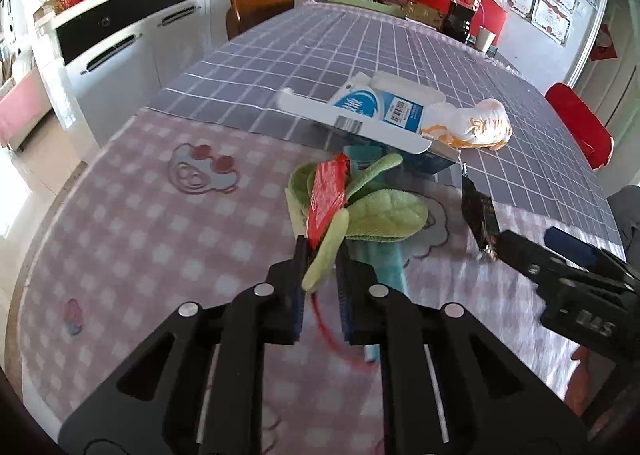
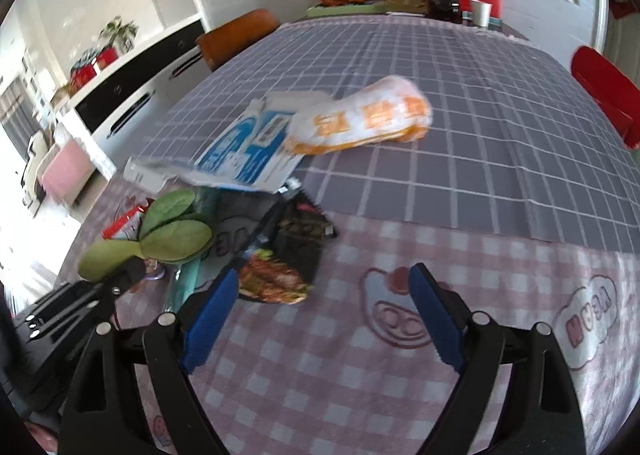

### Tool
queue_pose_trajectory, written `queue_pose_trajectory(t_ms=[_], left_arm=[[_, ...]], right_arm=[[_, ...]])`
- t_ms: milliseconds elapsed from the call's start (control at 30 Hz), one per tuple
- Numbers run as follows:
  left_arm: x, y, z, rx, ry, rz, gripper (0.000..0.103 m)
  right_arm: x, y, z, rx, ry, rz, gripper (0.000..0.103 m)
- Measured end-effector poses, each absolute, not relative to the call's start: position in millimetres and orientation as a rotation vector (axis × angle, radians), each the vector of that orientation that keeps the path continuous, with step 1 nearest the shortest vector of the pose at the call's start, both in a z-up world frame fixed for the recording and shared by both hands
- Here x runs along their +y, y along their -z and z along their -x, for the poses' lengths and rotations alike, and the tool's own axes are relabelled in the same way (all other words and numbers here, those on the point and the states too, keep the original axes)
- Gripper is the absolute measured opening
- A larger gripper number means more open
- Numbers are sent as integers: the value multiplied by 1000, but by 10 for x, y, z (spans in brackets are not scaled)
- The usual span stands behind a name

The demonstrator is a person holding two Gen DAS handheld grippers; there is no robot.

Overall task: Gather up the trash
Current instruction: 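Grasp the green plush leaf toy with the left tool while the right tool grasps the black packet, then lift the green toy and black packet off the table with both tools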

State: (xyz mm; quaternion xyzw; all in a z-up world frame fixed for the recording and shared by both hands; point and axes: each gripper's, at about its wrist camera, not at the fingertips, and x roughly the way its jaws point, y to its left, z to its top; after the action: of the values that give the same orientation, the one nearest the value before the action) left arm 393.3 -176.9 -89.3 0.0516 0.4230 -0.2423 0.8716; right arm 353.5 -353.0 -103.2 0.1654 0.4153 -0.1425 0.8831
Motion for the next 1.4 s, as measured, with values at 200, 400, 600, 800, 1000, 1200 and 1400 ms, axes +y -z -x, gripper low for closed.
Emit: queue_pose_trajectory(t_ms=[200, 400, 600, 800, 1000, 1200, 1400], left_arm=[[-1457, 850, -3875, 877, 469, -66, 14], [-1237, 867, -3839, 880, 429, -42, 13], [-1134, 819, -3730, 861, 417, -39, 13], [-943, 685, -3581, 822, 392, -17, 13], [-640, 533, -3443, 770, 351, 0, 5], [-243, 416, -3299, 719, 306, 19, 4], [-87, 550, -3303, 772, 371, 73, 84]], right_arm=[[-3388, 1104, -3750, 887, 347, -268, 73], [-3358, 1085, -3714, 845, 266, -314, 8], [-3265, 980, -3500, 797, 201, -364, 5], [-3055, 777, -3315, 747, 141, -372, 5], [-2735, 590, -3245, 714, 82, -342, 5], [-2334, 552, -3266, 717, 4, -315, 5], [-2220, 587, -3231, 729, -25, -334, 5]])
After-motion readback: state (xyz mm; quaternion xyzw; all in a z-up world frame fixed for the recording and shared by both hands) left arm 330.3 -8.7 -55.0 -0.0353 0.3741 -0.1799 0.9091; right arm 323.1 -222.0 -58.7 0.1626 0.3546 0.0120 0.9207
